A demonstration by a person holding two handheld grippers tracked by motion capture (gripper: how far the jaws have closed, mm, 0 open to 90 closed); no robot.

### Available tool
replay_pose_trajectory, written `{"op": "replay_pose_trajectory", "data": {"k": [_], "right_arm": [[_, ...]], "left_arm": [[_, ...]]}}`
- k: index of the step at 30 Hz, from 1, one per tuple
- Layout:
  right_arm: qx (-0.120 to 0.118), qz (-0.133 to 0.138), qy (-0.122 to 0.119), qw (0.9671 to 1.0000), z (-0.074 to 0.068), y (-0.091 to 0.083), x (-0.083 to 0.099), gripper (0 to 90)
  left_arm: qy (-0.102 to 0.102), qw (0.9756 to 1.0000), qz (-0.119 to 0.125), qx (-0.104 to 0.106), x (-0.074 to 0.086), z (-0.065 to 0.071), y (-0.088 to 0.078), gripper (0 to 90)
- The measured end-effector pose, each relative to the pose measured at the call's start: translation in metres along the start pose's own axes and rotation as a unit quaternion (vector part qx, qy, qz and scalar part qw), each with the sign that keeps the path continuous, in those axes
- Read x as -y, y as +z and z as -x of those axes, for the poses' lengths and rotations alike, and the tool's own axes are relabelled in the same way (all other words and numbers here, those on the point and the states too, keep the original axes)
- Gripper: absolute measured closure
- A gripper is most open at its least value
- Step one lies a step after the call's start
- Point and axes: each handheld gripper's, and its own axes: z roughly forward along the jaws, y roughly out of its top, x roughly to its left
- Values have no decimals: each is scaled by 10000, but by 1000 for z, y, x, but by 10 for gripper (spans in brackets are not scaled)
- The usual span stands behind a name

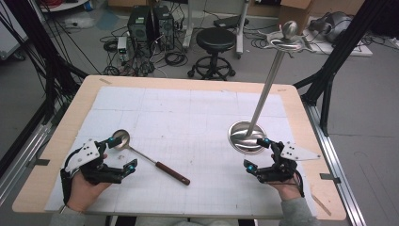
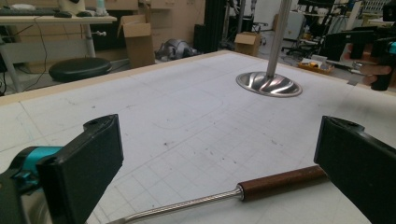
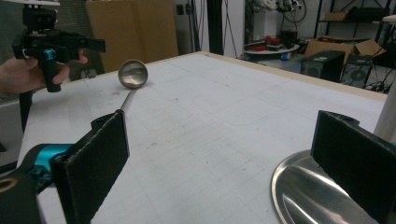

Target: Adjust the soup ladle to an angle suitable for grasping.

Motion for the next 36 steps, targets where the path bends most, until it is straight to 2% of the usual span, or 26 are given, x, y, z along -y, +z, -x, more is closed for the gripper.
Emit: {"op": "replay_pose_trajectory", "data": {"k": [5,9,13,17,19,23,26,28,29,31,33,36], "right_arm": [[18,-8,9,10000,0,0,0,34],[14,-37,27,10000,0,0,0,34],[28,-48,37,10000,0,0,1,34],[55,-35,82,9999,1,0,1,34],[54,-51,86,9999,1,1,1,34],[43,-77,64,9999,1,2,1,33],[61,-54,9,10000,1,1,1,34],[70,-57,26,10000,0,0,1,34],[83,-1,-21,10000,1,0,0,35],[77,7,-31,10000,1,0,0,34],[63,-6,-37,10000,1,0,0,34],[52,-55,-16,10000,0,1,1,34]], "left_arm": [[-36,10000,-16,22,0,-1,0,18],[-231,9995,-186,91,0,-2,1,19],[-278,9993,-231,95,0,-2,1,60],[-273,9993,-258,5,-1,-3,-1,185],[-233,9993,-268,-98,-1,-3,-2,297],[24,9990,-316,-330,0,-5,0,456],[153,9978,-436,-480,-1,-5,2,591],[148,9974,-498,-495,-1,-5,2,706],[122,9966,-604,-538,-2,-4,3,771],[138,9961,-667,-554,-3,-5,5,844],[209,9948,-843,-525,-3,-8,7,890],[242,9928,-1063,-493,-3,-13,10,896]]}}
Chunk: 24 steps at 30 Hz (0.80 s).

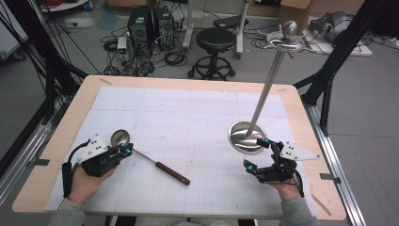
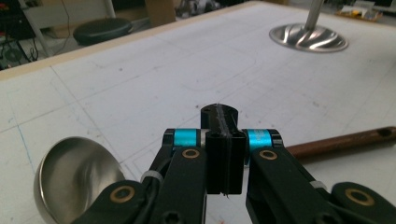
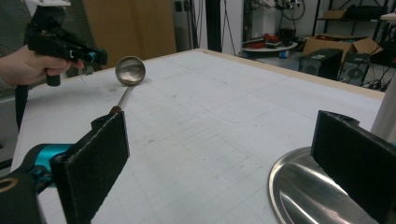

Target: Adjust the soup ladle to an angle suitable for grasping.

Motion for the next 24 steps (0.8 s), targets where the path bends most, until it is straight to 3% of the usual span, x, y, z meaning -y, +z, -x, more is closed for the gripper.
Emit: {"op": "replay_pose_trajectory", "data": {"k": [5,13,18,23,24], "right_arm": [[-43,-1,23,10000,-1,1,0,34],[-73,-31,-5,10000,-1,2,0,34],[-99,-60,0,9999,-1,3,0,35],[-92,-60,-45,9999,0,3,1,35],[-98,-76,-25,9999,-1,3,1,34]], "left_arm": [[-39,9999,-117,55,-1,-6,7,896],[-214,9994,-262,-67,2,-18,18,896],[-362,9979,-495,-210,6,-24,27,896],[-348,9970,-636,-280,7,-24,32,896],[-340,9958,-764,-358,8,-24,35,896]]}}
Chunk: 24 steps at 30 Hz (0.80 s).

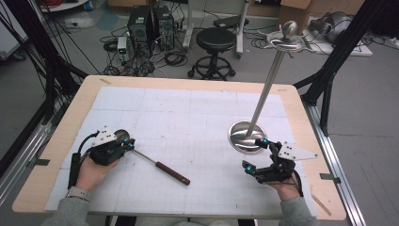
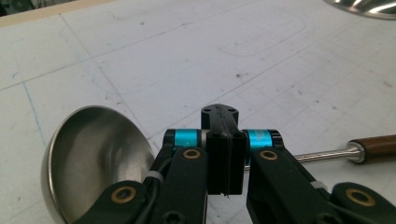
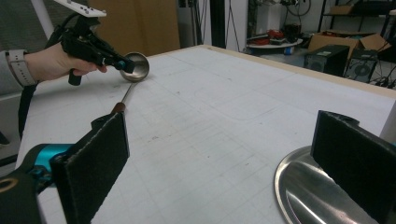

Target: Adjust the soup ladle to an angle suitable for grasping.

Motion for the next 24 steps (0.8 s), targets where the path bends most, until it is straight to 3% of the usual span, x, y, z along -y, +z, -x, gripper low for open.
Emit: {"op": "replay_pose_trajectory", "data": {"k": [13,18,20,24], "right_arm": [[-56,-135,56,9999,-3,1,2,35],[-62,-144,54,9999,-3,0,2,35],[-40,-166,5,9999,-3,0,2,35],[-72,-195,-16,9998,-3,1,2,35]], "left_arm": [[151,9987,-483,-102,-3,1,21,896],[115,9975,-671,-188,-1,-3,26,896],[8,9973,-714,-196,1,-5,28,896],[4,9974,-707,-166,1,-6,29,896]]}}
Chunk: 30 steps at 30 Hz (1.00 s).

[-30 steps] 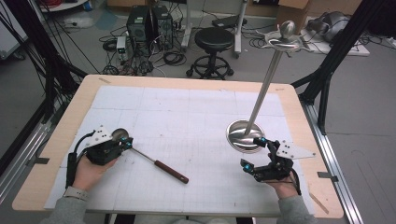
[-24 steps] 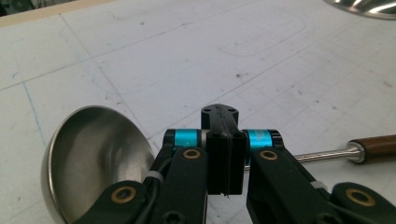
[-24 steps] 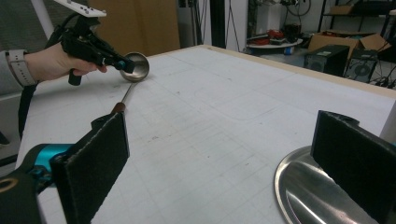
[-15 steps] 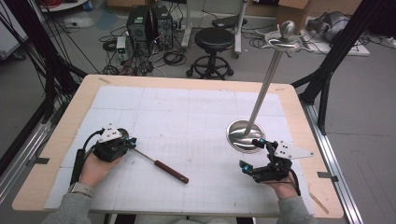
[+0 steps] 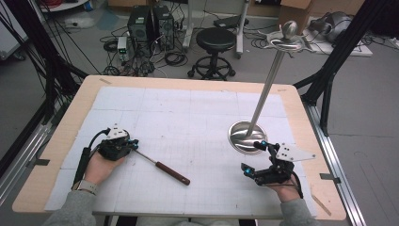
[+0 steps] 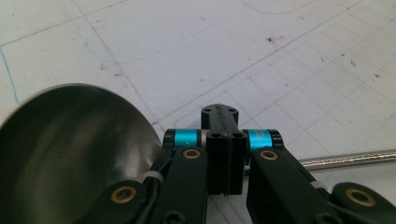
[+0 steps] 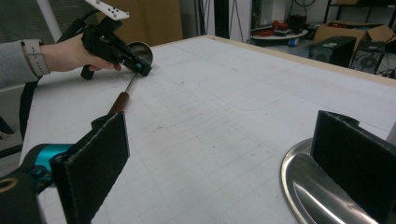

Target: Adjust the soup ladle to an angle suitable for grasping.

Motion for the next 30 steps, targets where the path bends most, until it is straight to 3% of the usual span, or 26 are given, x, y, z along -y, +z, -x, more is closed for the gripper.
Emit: {"op": "replay_pose_trajectory", "data": {"k": [3,6,9,17,20,24,30], "right_arm": [[6,0,-2,10000,0,0,0,35],[10,-15,12,10000,0,0,0,35],[13,0,12,10000,0,0,0,35],[30,13,29,10000,0,-1,0,35],[32,19,27,10000,0,-1,0,35],[42,1,52,10000,0,-2,0,35],[53,28,59,10000,0,-2,0,35]], "left_arm": [[-18,10000,12,2,0,0,0,896],[98,9999,-76,-23,0,1,-2,896],[-59,9999,-120,-24,1,2,-4,896],[-44,9996,-250,-158,4,9,-12,897],[-156,9994,-274,-173,7,11,-16,897],[-107,9992,-290,-234,9,15,-19,897],[-139,9993,-281,-201,13,18,-25,897]]}}
